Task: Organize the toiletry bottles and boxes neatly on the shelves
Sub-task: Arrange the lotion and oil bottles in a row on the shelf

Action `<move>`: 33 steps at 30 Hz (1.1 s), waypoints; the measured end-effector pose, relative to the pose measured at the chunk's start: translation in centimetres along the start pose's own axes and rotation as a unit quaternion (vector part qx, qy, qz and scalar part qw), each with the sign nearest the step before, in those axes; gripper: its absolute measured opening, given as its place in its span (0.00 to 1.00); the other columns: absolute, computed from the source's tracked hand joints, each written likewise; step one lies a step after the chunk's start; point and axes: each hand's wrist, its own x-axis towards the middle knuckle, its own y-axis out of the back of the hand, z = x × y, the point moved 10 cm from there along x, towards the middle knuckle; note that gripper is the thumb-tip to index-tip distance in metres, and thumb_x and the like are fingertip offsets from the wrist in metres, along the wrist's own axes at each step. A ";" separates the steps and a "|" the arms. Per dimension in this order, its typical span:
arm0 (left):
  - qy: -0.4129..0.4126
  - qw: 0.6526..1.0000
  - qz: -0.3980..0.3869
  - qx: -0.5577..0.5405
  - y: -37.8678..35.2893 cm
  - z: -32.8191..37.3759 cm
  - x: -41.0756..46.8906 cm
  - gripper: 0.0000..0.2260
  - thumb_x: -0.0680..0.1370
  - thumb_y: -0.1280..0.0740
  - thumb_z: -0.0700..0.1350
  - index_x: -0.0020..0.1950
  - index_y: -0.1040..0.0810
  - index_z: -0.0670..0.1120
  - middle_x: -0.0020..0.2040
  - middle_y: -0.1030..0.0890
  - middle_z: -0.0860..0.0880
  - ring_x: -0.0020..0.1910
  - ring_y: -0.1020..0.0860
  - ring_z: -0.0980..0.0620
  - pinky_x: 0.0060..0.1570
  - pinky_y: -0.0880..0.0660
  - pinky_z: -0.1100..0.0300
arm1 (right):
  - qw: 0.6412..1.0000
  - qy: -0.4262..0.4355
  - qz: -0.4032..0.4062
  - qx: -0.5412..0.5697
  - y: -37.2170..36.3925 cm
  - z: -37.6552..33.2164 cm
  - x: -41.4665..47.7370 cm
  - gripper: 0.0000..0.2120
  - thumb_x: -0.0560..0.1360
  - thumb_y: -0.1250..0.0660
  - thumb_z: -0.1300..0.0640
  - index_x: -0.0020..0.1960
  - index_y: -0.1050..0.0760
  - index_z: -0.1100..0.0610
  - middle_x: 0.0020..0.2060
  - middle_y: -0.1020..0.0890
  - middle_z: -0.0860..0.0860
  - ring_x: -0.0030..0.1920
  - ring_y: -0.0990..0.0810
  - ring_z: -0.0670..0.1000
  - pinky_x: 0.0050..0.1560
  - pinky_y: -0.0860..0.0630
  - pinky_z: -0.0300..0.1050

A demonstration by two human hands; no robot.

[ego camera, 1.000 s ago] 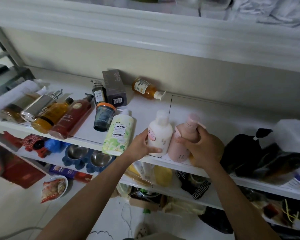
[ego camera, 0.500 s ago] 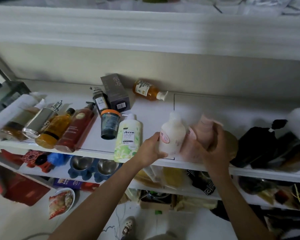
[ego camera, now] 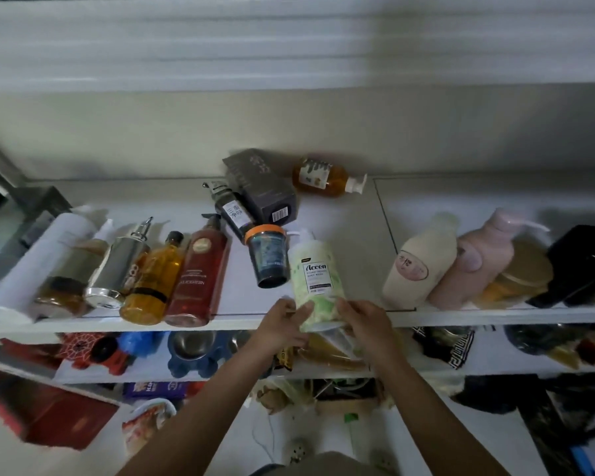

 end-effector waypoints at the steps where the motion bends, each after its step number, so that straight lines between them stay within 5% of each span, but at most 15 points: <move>1: 0.001 1.000 -0.008 -0.010 -0.2 0.1 0.2 0.12 0.77 0.33 0.50 0.54 0.27 0.44 0.51 0.19 0.43 0.45 0.18 0.45 0.50 0.21 0.49 | 1.000 -0.010 0.002 0.018 -0.2 0.0 0.5 0.17 0.73 0.32 0.43 0.46 0.18 0.57 0.41 0.15 0.53 0.41 0.16 0.51 0.45 0.19 0.51; 5: -0.009 0.998 -0.059 -0.002 -0.7 0.3 0.4 0.06 0.78 0.34 0.48 0.49 0.22 0.47 0.49 0.17 0.44 0.47 0.17 0.46 0.50 0.20 0.53 | 0.979 -0.089 -0.024 0.183 -0.8 0.6 0.5 0.16 0.72 0.29 0.55 0.47 0.21 0.70 0.39 0.16 0.60 0.32 0.16 0.48 0.31 0.22 0.37; 9: 0.026 0.991 -0.120 0.053 -1.2 -1.2 0.6 0.15 0.76 0.32 0.51 0.58 0.23 0.44 0.54 0.17 0.46 0.53 0.19 0.48 0.55 0.21 0.52 | 0.972 -0.127 -0.047 0.194 -1.0 3.1 -1.0 0.19 0.69 0.27 0.50 0.50 0.19 0.65 0.42 0.15 0.58 0.44 0.16 0.56 0.49 0.20 0.49; 14: -0.007 0.984 -0.164 0.069 -2.1 -0.9 0.5 0.16 0.76 0.31 0.50 0.61 0.25 0.45 0.56 0.18 0.49 0.54 0.19 0.51 0.55 0.21 0.53 | 0.972 -0.092 -0.012 0.218 -0.2 3.4 -2.1 0.17 0.67 0.26 0.52 0.48 0.19 0.64 0.43 0.15 0.58 0.47 0.16 0.57 0.54 0.21 0.54; 21: -0.153 0.974 -0.104 0.129 -1.7 4.1 1.6 0.18 0.73 0.28 0.41 0.59 0.31 0.45 0.56 0.21 0.50 0.54 0.21 0.54 0.53 0.21 0.54 | 0.984 0.040 0.042 0.165 2.4 -0.5 -1.0 0.11 0.73 0.31 0.64 0.54 0.20 0.56 0.45 0.15 0.49 0.46 0.16 0.46 0.43 0.23 0.36; 28: -0.285 0.910 0.002 0.302 -1.6 6.1 3.1 0.24 0.70 0.27 0.46 0.61 0.33 0.45 0.55 0.21 0.46 0.51 0.21 0.46 0.47 0.22 0.48 | 0.986 0.102 0.085 0.102 2.3 -2.1 0.6 0.13 0.73 0.34 0.70 0.49 0.23 0.53 0.47 0.18 0.50 0.50 0.19 0.46 0.45 0.23 0.33; 33: -0.279 0.920 0.000 0.276 -1.7 6.1 4.1 0.24 0.69 0.26 0.45 0.62 0.32 0.48 0.56 0.21 0.49 0.52 0.21 0.50 0.49 0.21 0.48 | 0.986 0.105 0.093 0.088 1.9 -1.2 0.6 0.20 0.75 0.35 0.68 0.65 0.27 0.56 0.56 0.20 0.46 0.57 0.23 0.43 0.55 0.26 0.29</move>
